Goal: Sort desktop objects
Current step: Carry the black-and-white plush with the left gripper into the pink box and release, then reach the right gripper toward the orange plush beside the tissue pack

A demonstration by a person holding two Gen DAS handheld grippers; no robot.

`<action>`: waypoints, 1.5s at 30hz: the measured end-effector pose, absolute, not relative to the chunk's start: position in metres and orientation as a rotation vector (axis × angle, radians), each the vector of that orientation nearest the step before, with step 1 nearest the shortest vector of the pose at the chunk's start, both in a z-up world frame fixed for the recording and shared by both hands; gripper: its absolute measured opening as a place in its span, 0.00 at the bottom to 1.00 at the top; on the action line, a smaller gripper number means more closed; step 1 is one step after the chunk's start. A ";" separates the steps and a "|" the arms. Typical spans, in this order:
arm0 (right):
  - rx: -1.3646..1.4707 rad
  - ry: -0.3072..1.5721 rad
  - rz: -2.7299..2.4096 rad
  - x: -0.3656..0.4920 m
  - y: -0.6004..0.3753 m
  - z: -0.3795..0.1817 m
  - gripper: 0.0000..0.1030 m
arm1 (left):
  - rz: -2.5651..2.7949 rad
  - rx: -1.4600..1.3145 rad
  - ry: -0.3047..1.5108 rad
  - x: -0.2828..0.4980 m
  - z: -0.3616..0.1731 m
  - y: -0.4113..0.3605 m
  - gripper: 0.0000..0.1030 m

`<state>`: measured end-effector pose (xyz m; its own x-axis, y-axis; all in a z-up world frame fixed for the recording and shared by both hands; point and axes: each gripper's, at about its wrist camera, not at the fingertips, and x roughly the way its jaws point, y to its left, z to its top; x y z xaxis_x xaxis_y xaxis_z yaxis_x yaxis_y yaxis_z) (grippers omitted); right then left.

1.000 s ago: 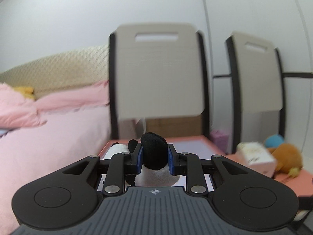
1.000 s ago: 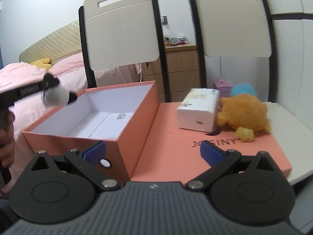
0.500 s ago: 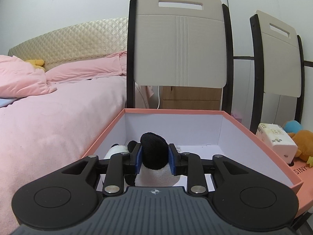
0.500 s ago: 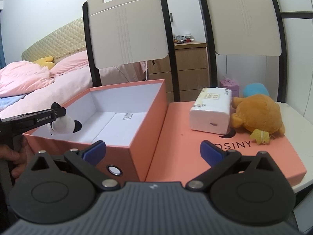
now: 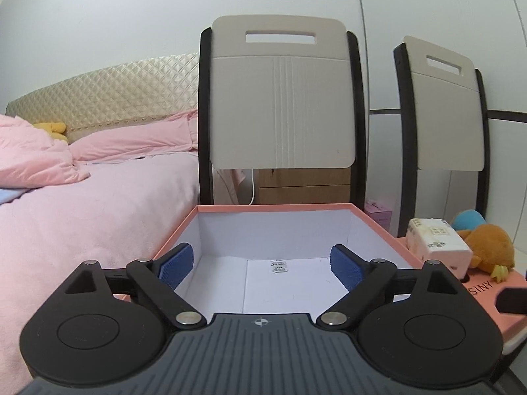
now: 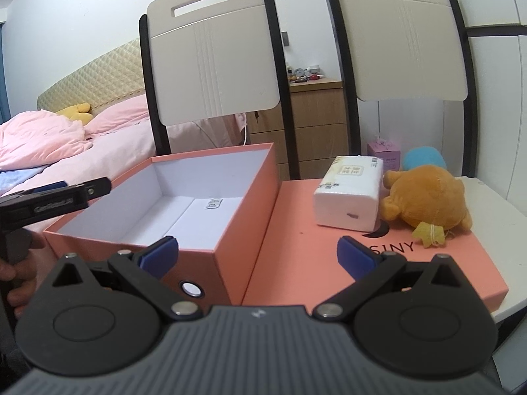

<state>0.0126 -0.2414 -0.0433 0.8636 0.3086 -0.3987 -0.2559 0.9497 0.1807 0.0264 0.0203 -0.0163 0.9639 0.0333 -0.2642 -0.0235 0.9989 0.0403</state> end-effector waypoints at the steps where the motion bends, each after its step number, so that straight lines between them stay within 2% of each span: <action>1: 0.123 0.434 0.295 0.012 -0.242 -0.043 1.00 | 0.030 0.038 0.263 0.022 -0.015 0.020 0.91; 11: 0.131 0.369 0.298 0.008 -0.240 -0.043 1.00 | 0.013 0.018 0.238 -0.010 -0.023 0.024 1.00; 30: 0.175 0.272 0.227 0.013 -0.242 -0.047 1.00 | -0.011 0.021 0.247 -0.008 -0.034 0.025 1.00; 45: 0.159 0.314 0.242 0.012 -0.241 -0.049 1.00 | -0.008 0.013 0.248 -0.006 -0.037 0.027 1.00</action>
